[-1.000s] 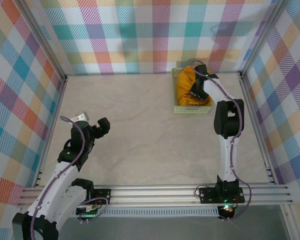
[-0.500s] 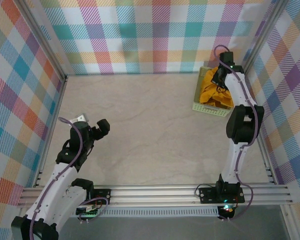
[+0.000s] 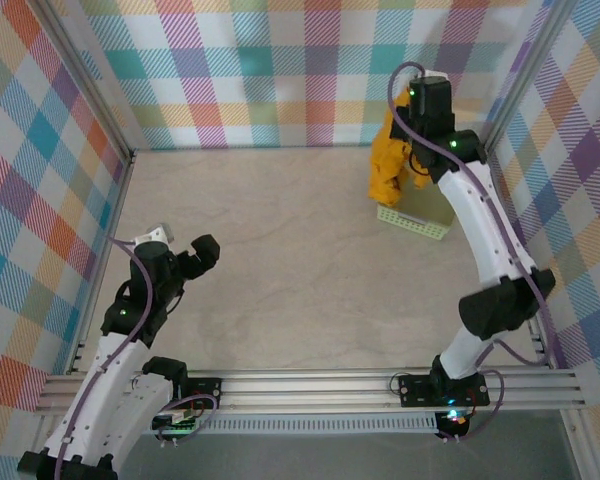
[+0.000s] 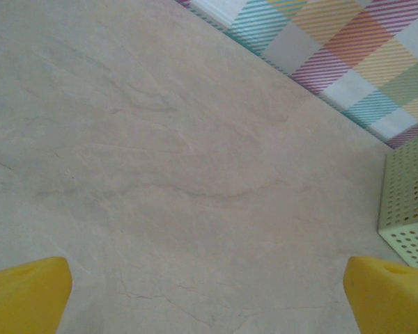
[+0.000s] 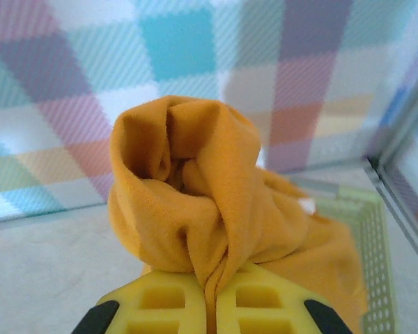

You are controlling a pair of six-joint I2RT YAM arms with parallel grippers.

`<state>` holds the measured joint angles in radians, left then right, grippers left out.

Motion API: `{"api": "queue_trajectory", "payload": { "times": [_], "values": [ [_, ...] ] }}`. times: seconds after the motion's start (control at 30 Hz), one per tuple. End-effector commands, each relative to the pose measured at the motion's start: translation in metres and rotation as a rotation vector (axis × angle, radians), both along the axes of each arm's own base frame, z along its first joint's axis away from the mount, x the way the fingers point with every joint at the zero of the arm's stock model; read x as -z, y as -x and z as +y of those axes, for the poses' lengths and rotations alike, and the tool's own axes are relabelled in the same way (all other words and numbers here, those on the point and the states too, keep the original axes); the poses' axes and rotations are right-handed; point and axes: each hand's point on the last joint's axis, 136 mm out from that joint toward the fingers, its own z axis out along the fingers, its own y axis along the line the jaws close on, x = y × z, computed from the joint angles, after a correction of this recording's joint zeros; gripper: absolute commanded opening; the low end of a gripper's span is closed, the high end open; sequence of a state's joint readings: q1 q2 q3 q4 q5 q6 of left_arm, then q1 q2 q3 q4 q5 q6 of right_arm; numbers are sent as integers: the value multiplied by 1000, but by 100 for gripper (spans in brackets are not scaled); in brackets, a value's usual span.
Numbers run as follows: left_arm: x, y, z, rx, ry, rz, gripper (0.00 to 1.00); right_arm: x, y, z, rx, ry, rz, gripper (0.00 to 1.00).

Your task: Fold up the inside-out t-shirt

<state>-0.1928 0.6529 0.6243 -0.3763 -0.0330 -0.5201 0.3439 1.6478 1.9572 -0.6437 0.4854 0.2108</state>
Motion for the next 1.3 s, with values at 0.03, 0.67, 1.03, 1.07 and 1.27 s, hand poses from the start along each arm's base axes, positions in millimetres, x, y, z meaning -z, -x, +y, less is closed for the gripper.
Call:
{"api": "queue_trajectory", "payload": {
  "times": [0.03,0.67,1.03,1.07,1.27],
  "values": [
    [-16,9,0,9,22,-19,100,-79,41,26,-90,70,-239,0],
    [-13,14,2,2,13,-12,100,224,-2,91,-126,-179,428,0],
    [-3,9,0,6,19,3,100,285,5,-34,277,-122,531,0],
    [-3,8,0,7,21,2,100,284,7,-41,292,-123,528,0],
    [0,4,-5,23,33,25,100,242,7,-17,110,-171,448,0]
  ]
}}
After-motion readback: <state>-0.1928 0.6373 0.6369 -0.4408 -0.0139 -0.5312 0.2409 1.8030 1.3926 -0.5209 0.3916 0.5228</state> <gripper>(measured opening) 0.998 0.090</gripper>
